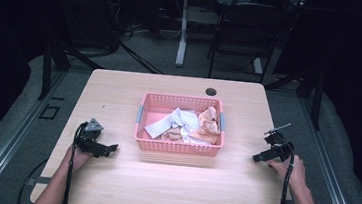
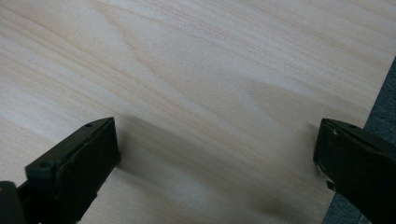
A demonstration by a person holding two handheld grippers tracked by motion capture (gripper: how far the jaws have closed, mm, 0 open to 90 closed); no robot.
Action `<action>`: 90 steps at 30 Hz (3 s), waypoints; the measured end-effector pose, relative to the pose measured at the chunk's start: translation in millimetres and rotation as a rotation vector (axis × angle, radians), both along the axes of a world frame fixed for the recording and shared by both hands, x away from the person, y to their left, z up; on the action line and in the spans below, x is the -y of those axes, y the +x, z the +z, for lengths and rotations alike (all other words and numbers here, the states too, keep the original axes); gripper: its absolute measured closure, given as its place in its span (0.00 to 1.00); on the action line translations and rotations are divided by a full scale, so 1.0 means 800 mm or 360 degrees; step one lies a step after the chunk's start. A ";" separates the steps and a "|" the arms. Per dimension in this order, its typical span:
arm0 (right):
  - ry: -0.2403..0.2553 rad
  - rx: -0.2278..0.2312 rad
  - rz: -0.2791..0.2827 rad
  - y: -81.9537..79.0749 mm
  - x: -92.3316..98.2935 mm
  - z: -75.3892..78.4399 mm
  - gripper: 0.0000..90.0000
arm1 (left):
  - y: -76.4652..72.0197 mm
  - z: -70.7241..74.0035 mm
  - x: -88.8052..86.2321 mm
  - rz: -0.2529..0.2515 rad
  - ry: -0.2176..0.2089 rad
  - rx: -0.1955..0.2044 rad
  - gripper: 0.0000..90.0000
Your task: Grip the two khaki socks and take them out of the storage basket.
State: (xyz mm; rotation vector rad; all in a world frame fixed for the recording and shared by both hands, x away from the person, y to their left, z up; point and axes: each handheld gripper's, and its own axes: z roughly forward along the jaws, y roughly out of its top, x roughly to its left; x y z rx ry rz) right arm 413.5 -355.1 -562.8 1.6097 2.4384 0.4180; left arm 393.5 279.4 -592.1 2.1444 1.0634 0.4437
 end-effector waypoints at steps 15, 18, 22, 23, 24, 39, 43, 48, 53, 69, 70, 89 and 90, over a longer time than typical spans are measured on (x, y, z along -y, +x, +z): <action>-0.0026 -0.0059 -0.0003 0.006 -0.007 0.002 0.00 | 0.000 0.000 0.000 0.0000 0.0000 0.0001 0.00; -0.0032 -0.0076 0.0036 0.006 -0.008 0.003 0.00 | 0.000 0.000 0.000 0.0002 0.0000 0.0001 0.00; -0.0002 -0.0043 0.0050 0.005 -0.012 0.010 0.00 | 0.000 0.000 0.000 -0.0001 0.0001 0.0000 0.00; 0.0059 -0.0004 0.0055 0.004 -0.014 0.023 0.00 | 0.000 0.000 0.000 -0.0001 0.0001 0.0000 0.00; 0.0078 0.0017 0.0068 0.004 -0.016 0.029 0.00 | 0.000 0.000 0.000 -0.0001 0.0000 0.0000 0.00; 0.0251 0.0120 0.0211 0.005 -0.064 0.085 0.00 | 0.000 0.000 0.000 0.0006 0.0005 0.0004 0.00; 0.0291 0.0203 0.0249 0.011 -0.086 0.107 0.00 | -0.001 0.000 0.000 0.0007 0.0005 0.0004 0.00; 0.0298 0.0226 0.0321 0.025 -0.111 0.130 0.00 | 0.000 0.000 0.000 0.0006 0.0005 0.0005 0.00; 0.0312 0.0288 0.0364 0.045 -0.138 0.160 0.03 | 0.000 0.000 0.000 0.0006 0.0004 0.0004 0.00; 0.0171 0.0135 0.0393 0.110 -0.228 0.134 0.49 | -0.002 0.000 0.000 0.0005 0.0003 -0.0001 0.00; 0.0131 0.0105 0.0369 0.116 -0.231 0.127 0.53 | -0.001 0.000 0.000 0.0003 0.0003 -0.0001 0.00; 0.0045 0.0072 0.0309 0.130 -0.242 0.106 0.71 | -0.002 0.000 0.000 0.0007 0.0002 0.0000 0.00; 0.0043 0.0085 0.0286 0.130 -0.243 0.104 0.73 | -0.002 0.000 0.000 0.0006 0.0001 0.0000 0.00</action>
